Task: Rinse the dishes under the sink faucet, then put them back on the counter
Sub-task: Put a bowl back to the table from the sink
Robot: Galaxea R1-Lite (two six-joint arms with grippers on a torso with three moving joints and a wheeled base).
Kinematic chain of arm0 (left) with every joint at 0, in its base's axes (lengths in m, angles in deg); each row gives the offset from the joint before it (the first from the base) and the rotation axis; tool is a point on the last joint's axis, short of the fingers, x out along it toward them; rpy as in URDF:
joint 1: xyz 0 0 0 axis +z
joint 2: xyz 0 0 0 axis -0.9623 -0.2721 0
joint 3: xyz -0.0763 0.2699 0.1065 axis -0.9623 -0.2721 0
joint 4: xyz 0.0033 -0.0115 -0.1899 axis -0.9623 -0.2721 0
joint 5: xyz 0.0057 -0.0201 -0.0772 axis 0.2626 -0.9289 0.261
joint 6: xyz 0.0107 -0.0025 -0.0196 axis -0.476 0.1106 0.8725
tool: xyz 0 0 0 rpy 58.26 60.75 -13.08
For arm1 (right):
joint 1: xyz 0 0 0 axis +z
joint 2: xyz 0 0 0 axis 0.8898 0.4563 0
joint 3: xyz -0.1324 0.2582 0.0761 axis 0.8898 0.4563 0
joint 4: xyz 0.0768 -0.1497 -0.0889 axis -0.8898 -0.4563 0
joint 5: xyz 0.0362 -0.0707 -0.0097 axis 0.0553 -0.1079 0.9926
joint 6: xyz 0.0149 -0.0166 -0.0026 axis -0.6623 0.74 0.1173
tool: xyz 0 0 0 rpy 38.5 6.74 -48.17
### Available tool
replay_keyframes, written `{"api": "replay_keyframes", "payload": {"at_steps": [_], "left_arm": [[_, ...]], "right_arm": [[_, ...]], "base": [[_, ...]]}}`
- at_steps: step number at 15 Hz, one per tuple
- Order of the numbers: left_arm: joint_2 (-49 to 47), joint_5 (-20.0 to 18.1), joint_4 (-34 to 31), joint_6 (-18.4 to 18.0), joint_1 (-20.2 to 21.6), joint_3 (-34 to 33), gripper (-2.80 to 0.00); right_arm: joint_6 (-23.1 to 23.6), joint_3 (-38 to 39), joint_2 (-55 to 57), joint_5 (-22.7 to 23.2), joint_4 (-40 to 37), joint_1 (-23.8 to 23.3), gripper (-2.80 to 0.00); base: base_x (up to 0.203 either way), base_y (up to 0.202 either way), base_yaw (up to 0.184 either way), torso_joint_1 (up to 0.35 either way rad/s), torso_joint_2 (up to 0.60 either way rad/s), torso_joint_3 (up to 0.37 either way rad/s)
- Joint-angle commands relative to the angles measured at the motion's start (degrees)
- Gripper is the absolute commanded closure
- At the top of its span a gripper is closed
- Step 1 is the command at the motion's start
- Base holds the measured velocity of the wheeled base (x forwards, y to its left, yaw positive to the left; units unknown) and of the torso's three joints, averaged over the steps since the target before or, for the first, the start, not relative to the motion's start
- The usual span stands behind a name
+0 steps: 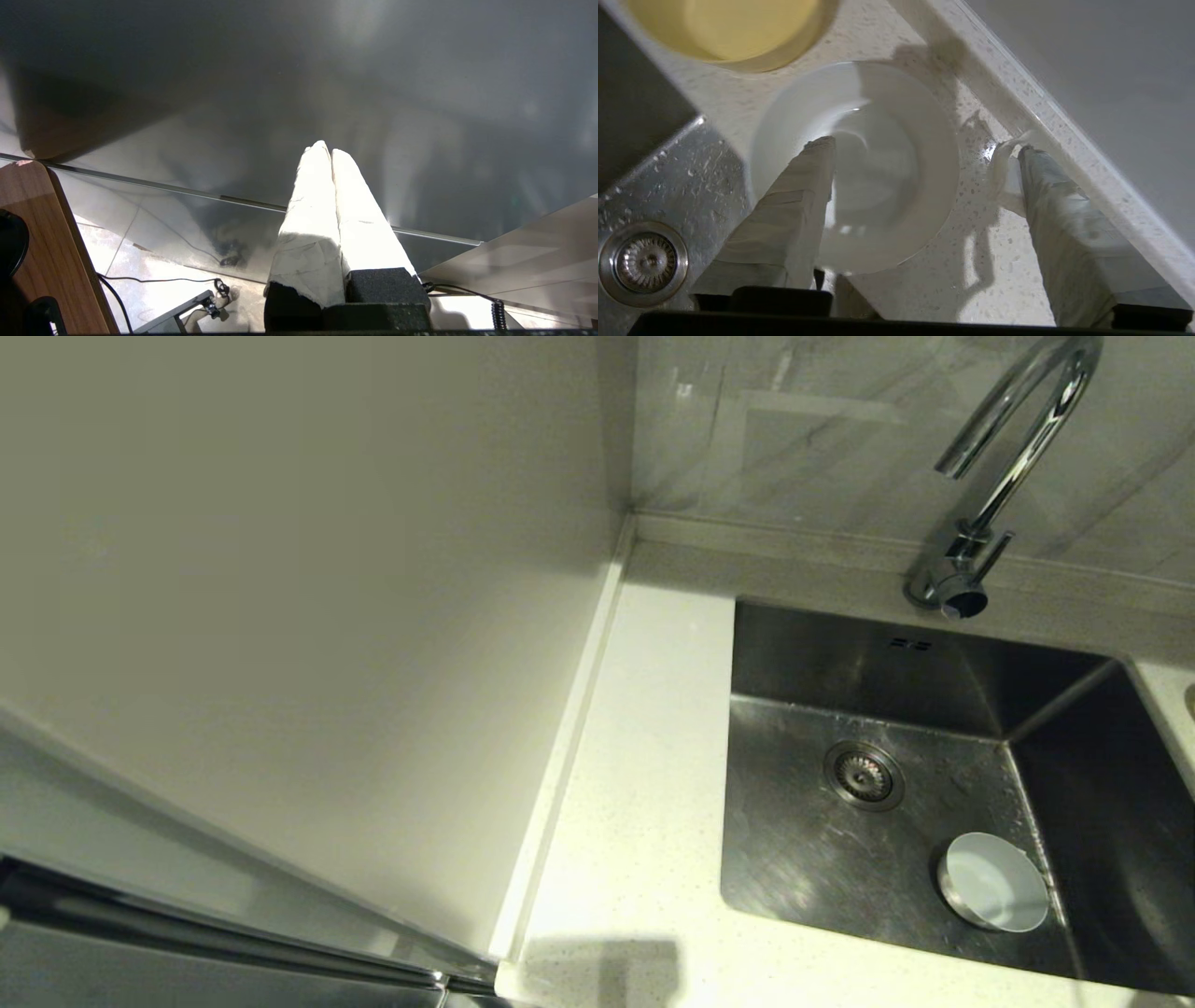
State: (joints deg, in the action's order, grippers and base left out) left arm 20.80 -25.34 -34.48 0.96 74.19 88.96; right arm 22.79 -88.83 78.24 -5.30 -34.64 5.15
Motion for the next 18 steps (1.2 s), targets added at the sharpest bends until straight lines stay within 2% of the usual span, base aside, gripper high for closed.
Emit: {"api": "replay_keyframes", "payload": {"at_steps": [1,3,7,10,12,14,18], "left_arm": [[0.00,0.00,0.03,0.02,0.02,-0.18,0.00],[0.00,0.00,0.03,0.02,0.02,-0.18,0.00],[0.00,0.00,0.03,0.02,0.02,-0.18,0.00],[0.00,0.00,0.03,0.02,0.02,-0.18,0.00],[0.00,0.00,0.03,0.02,0.01,-0.18,0.00],[0.00,0.00,0.03,0.02,0.02,-0.18,0.00],[0.00,0.00,0.03,0.02,0.02,-0.18,0.00]], "right_arm": [[1.52,0.67,-5.26,-0.74,-0.15,3.40,-2.80],[2.35,1.21,-7.59,-5.00,-0.20,11.78,-2.80],[9.58,3.96,-11.48,-18.57,0.22,31.59,-2.80],[13.25,9.37,-13.36,-26.32,0.17,41.75,-2.80],[13.91,12.60,-13.44,-28.46,-2.67,45.55,-2.80],[13.84,12.48,-12.51,-28.69,-8.17,46.17,-2.80],[14.12,10.66,-6.96,-28.79,-7.60,46.27,-2.80]], "base": [[0.000,0.000,0.000,0.000,0.00,0.000],[0.000,0.000,0.000,0.000,0.00,0.000],[0.000,0.000,0.000,0.000,0.00,0.000],[0.000,0.000,0.000,0.000,0.00,0.000],[0.000,0.000,0.000,0.000,0.00,0.000],[0.000,0.000,0.000,0.000,0.00,0.000],[0.000,0.000,0.000,0.000,0.00,0.000]]}}
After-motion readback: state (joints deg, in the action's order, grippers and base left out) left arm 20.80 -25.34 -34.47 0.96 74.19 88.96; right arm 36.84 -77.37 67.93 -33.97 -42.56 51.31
